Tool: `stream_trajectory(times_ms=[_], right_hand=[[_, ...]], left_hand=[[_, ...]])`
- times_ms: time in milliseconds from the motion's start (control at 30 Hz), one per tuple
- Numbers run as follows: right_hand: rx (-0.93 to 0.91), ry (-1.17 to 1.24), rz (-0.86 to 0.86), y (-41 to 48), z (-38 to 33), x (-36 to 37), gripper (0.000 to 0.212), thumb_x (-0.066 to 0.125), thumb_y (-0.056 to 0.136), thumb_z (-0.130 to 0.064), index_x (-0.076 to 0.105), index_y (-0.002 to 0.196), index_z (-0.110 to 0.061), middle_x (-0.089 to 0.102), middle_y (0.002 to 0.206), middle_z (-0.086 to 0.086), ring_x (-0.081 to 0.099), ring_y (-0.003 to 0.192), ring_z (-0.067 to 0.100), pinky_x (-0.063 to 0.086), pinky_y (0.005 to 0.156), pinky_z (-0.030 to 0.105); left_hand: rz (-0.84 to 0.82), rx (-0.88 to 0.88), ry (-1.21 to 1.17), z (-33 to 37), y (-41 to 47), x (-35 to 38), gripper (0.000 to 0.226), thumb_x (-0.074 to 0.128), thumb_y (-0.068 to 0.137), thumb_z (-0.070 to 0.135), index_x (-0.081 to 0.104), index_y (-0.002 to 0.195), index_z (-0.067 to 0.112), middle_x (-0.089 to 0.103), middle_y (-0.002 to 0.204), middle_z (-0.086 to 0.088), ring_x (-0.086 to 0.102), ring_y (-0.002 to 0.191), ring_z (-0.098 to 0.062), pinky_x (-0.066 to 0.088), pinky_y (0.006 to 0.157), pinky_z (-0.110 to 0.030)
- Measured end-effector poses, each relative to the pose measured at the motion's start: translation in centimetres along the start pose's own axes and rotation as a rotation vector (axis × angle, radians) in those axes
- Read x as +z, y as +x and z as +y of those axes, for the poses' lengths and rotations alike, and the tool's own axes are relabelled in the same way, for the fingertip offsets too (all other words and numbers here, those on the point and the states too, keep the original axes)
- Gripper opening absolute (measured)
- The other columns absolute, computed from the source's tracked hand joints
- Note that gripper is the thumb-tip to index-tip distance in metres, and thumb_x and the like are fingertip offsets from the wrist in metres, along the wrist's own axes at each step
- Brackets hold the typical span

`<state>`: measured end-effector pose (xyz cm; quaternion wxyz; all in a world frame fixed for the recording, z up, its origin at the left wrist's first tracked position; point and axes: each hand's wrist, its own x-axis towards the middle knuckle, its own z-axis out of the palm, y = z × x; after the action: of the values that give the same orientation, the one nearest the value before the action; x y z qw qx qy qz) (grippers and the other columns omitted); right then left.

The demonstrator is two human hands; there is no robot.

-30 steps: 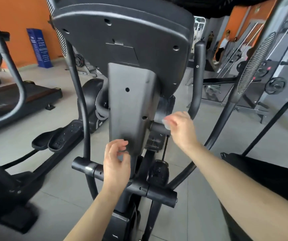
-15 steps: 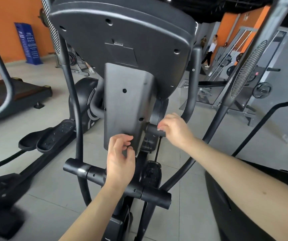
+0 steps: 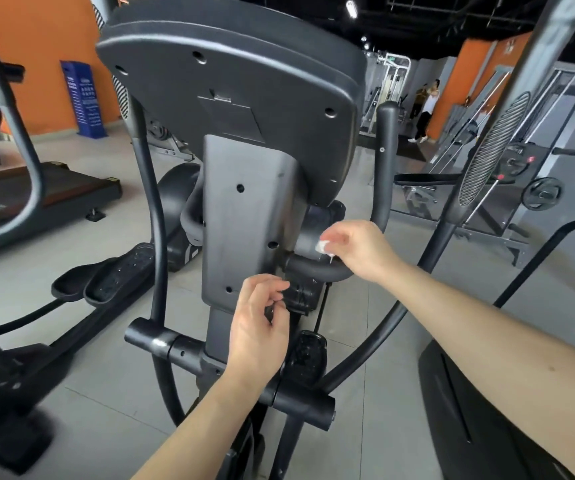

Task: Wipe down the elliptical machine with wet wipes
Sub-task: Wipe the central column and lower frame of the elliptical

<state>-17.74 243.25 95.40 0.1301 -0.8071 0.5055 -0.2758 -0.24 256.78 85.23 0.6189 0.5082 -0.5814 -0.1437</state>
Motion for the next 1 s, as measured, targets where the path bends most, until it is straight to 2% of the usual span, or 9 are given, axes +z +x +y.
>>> stream_trajectory(times_ms=[100,167,300,400,500,667,800,900,1000], right_hand=[[-0.063,-0.044,-0.096,0.1,-0.4,1.5,0.004,0.077,0.09,-0.018,0.08,0.091,-0.016,0.066,0.085,-0.012,0.06,0.077,0.002,0.038,0.073,0.008],[-0.089,-0.126,-0.14,-0.3,-0.2,1.5,0.009,0.074,0.093,-0.017,0.081,0.097,-0.012,0.061,0.086,-0.01,0.055,0.08,0.007,0.035,0.069,0.001],[-0.101,-0.265,-0.28,0.2,0.3,-0.8,0.008,0.072,0.094,-0.012,0.079,0.096,-0.011,0.059,0.09,-0.006,0.054,0.085,0.011,0.031,0.063,0.002],[-0.151,-0.258,-0.239,0.8,-0.6,-0.3,0.008,0.071,0.093,-0.01,0.079,0.094,-0.009,0.06,0.088,-0.005,0.055,0.084,0.012,0.032,0.065,0.005],[-0.19,-0.209,-0.238,0.4,-1.3,1.0,0.01,0.07,0.094,-0.01,0.079,0.095,-0.007,0.059,0.085,-0.005,0.055,0.083,0.014,0.039,0.073,0.018],[-0.105,-0.306,-0.362,0.8,0.1,-2.1,0.008,0.071,0.092,-0.009,0.078,0.091,-0.013,0.064,0.089,-0.005,0.062,0.087,0.015,0.043,0.076,0.021],[-0.105,-0.224,-0.301,1.9,-0.6,-1.1,0.007,0.074,0.09,-0.01,0.08,0.091,-0.012,0.065,0.085,-0.006,0.064,0.084,0.014,0.043,0.075,0.018],[-0.099,-0.18,-0.305,1.6,-0.3,0.3,0.006,0.076,0.09,-0.016,0.081,0.092,-0.012,0.062,0.081,-0.012,0.062,0.083,0.011,0.042,0.08,0.022],[-0.093,-0.238,-0.396,1.3,0.1,-1.3,0.012,0.077,0.09,-0.019,0.074,0.079,-0.021,0.061,0.079,-0.013,0.063,0.082,0.012,0.042,0.073,0.021]], left_hand=[[-0.02,-0.006,-0.003,0.4,-0.1,0.6,0.041,0.052,0.087,-0.014,0.066,0.11,0.017,0.057,0.119,0.007,0.06,0.101,-0.019,0.05,0.085,-0.021],[-0.021,0.005,0.003,0.5,0.0,0.8,0.041,0.052,0.087,-0.015,0.066,0.11,0.015,0.057,0.119,0.007,0.06,0.102,-0.02,0.049,0.087,-0.022],[-0.004,0.001,0.008,0.6,0.0,0.9,0.04,0.051,0.087,-0.015,0.066,0.11,0.015,0.057,0.119,0.009,0.061,0.102,-0.018,0.049,0.088,-0.022],[0.007,-0.02,0.001,0.9,0.0,0.7,0.041,0.053,0.088,-0.013,0.066,0.11,0.018,0.057,0.12,0.01,0.061,0.102,-0.018,0.05,0.085,-0.02],[0.005,-0.05,-0.021,1.4,0.0,0.6,0.044,0.052,0.088,-0.012,0.065,0.108,0.025,0.057,0.119,0.012,0.06,0.097,-0.018,0.05,0.079,-0.02],[0.006,-0.084,-0.021,1.6,0.0,0.6,0.046,0.05,0.088,-0.012,0.064,0.106,0.027,0.056,0.118,0.016,0.06,0.097,-0.015,0.048,0.08,-0.018],[0.006,-0.104,-0.016,1.3,-0.2,1.0,0.044,0.05,0.088,-0.011,0.065,0.106,0.027,0.056,0.118,0.015,0.06,0.098,-0.016,0.049,0.082,-0.02],[0.0,-0.103,-0.02,1.5,-0.2,1.6,0.044,0.049,0.088,-0.012,0.065,0.107,0.025,0.056,0.118,0.014,0.061,0.099,-0.018,0.05,0.082,-0.022],[0.004,-0.097,-0.011,1.4,-0.3,1.7,0.043,0.049,0.088,-0.012,0.066,0.107,0.023,0.057,0.117,0.013,0.061,0.098,-0.017,0.05,0.081,-0.022]])
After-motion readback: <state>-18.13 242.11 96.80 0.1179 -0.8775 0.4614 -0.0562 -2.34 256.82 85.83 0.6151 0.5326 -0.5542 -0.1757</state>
